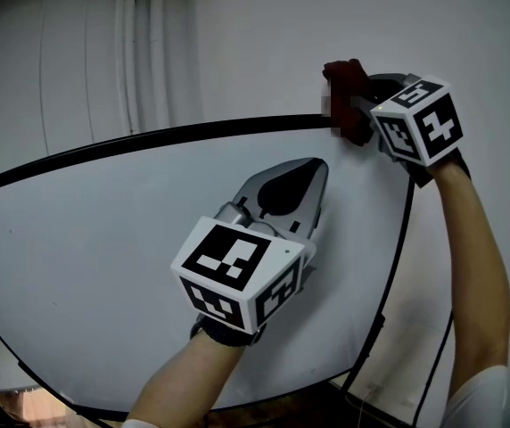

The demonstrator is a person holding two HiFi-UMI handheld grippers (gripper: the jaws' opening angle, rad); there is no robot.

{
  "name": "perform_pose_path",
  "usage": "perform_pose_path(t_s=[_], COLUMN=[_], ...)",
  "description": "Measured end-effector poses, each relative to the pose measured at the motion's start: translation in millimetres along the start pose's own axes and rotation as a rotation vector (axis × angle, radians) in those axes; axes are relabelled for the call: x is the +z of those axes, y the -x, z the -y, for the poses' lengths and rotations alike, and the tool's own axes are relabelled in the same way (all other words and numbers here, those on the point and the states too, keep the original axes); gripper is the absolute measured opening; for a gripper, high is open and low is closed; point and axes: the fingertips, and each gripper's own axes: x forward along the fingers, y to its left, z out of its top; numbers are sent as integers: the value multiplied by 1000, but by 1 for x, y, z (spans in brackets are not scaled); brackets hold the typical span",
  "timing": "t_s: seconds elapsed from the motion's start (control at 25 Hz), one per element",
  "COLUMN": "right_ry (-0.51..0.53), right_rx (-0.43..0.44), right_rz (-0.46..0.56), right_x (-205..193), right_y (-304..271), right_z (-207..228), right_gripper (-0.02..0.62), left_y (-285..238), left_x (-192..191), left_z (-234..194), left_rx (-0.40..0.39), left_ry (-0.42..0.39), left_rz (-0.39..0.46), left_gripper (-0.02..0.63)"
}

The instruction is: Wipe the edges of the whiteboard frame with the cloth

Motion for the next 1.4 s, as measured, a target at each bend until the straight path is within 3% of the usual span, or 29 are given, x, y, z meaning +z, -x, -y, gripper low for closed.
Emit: perform_pose_path(t_s=[0.64,0.76,0.96,1.28,1.4], right_ry=[-87,-152,-234,-350,-414], right_rx=[-148,-168,-160,-104,-82], right_rz=[111,156,205,207,207], right_x=[-28,-39,-65,-70,-88], right_y=[37,54,85,93,113], right_z=[14,6,-29,-40,-80], right_gripper=[81,81,81,81,81], left_y=[-3,2,15,5,32], left_x=[-23,-34,-62,-62,-79], left_z=[22,33,53,50,63], left_rx=[-18,-32,-59,-74,-92], left_ry=[24,31,44,85,86], left_rz=[-25,-31,-49,-74,-65], left_gripper=[9,9,9,9,9])
